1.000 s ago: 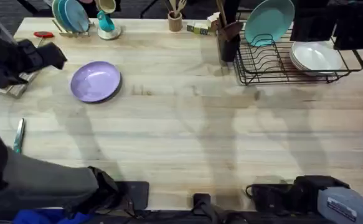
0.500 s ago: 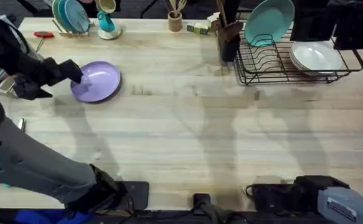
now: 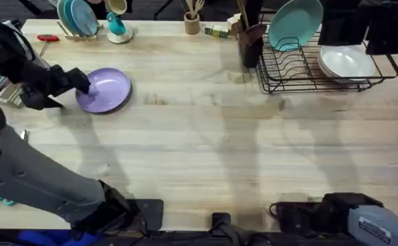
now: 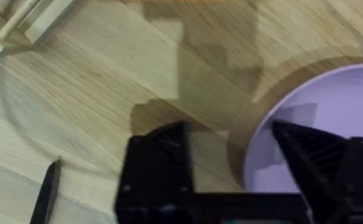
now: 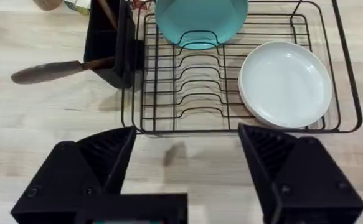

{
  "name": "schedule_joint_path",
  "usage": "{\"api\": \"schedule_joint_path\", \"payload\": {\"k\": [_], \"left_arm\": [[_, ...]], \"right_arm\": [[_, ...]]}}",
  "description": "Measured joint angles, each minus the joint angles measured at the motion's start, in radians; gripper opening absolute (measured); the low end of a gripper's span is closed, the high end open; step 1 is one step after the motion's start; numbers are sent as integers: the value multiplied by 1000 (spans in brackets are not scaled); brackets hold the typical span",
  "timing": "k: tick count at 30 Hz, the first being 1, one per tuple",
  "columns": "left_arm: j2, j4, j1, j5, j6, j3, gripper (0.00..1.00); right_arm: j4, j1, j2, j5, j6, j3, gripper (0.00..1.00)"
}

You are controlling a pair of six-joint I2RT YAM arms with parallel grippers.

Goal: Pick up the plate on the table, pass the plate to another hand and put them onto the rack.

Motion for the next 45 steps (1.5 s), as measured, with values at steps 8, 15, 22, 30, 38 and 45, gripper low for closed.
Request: {"api": "schedule_joint_path", "payload": {"k": [8,15,22,30,38,45], "left_arm": [[0,-1,1,42,-7,0,417],[0,1,5,105,-41,8,52],[0,-62,0,153,-79,37,42],[0,-201,-63,162,-79,198,42],[0,-320,-149,167,-80,345,43],[0,-415,-211,168,-80,441,42]], "right_arm": [[0,0,0,0,0,0,996],[0,0,0,0,0,0,996],[-1,0,0,0,0,0,995],[0,0,0,0,0,0,995],[0,0,0,0,0,0,996],[0,0,0,0,0,0,996]]}}
